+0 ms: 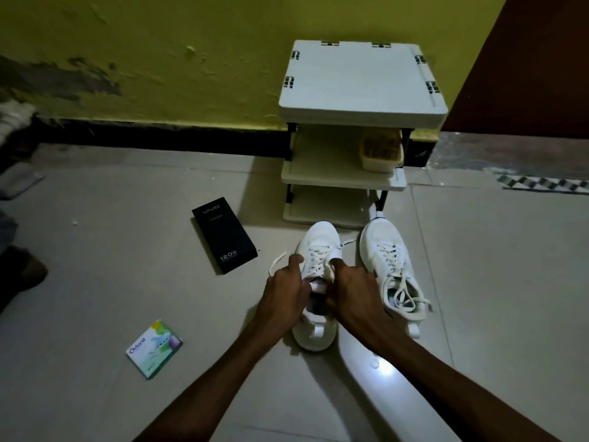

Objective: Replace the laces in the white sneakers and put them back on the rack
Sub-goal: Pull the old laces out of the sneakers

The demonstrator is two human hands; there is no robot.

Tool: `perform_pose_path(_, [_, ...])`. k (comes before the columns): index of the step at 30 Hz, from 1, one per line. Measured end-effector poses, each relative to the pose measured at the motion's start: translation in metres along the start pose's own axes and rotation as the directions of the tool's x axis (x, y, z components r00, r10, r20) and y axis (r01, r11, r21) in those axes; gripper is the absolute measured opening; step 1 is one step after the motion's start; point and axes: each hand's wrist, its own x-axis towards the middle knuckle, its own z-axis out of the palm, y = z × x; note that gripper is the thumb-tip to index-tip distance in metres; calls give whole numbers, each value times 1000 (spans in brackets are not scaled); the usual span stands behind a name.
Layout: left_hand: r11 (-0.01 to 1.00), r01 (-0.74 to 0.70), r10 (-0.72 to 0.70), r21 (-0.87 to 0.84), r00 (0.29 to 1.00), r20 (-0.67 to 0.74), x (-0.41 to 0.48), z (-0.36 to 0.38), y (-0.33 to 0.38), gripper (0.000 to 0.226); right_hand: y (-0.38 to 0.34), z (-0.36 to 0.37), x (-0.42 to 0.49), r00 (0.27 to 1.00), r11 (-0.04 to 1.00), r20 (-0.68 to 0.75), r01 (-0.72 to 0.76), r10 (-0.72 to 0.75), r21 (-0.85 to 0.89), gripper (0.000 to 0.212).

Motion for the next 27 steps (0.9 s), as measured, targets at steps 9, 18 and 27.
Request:
perform_pose_path(9, [967, 51, -13, -248, 989, 150, 10, -17, -24, 34, 2, -3, -2, 998, 984, -61, -5, 16, 176, 56])
perform_pose_path(18, [981, 33, -47, -193, 996, -69, 3, 1, -21, 41, -10, -7, 5, 951, 932, -126, 240, -282, -271, 39])
perform_pose_path(27, [980, 8, 5, -197, 998, 65, 12, -5, -26, 46, -22, -10, 11, 921, 821, -66, 307, -383, -482, 42])
